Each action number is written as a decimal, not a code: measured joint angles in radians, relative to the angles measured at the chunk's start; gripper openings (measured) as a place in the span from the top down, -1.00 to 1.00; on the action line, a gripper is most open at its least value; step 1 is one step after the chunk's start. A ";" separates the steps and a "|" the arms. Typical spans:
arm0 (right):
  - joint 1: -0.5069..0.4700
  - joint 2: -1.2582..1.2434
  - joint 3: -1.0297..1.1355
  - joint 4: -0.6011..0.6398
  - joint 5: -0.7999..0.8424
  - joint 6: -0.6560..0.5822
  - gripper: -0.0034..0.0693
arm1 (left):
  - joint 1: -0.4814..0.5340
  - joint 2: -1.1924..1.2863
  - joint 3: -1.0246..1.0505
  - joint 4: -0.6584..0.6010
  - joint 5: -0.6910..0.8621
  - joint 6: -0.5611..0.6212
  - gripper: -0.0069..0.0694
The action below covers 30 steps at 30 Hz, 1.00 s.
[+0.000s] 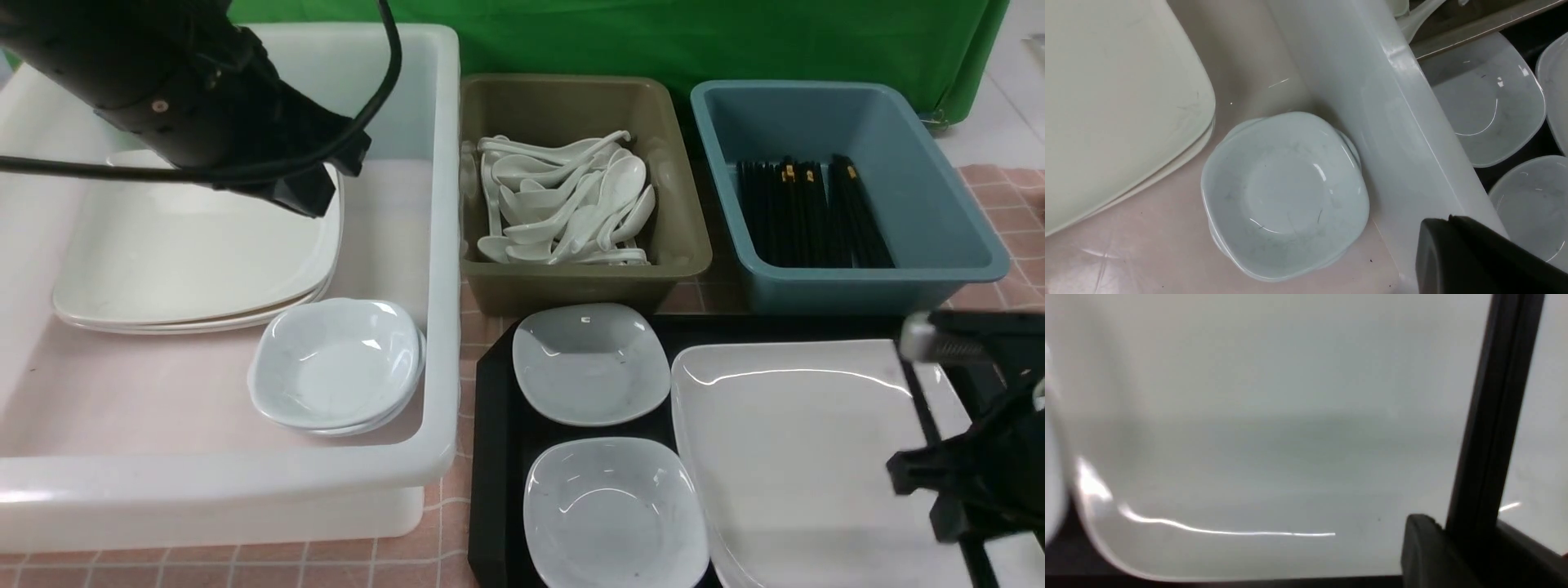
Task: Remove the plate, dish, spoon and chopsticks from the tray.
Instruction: Use the right arm to grab a pair of chopsticks from the plate, then use the right arm to put the chopsticks into the small storage box on the right
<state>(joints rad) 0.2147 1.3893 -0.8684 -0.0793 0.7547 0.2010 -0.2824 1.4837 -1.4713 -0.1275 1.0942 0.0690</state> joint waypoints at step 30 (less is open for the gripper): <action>-0.103 0.711 -0.740 0.013 -0.581 -0.104 -0.20 | 0.000 0.003 0.000 -0.123 0.076 0.000 0.66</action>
<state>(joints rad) 0.1120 2.1004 -1.6083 -0.0662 0.1739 0.0970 -0.2824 1.4865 -1.4713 -0.2507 1.1700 0.0689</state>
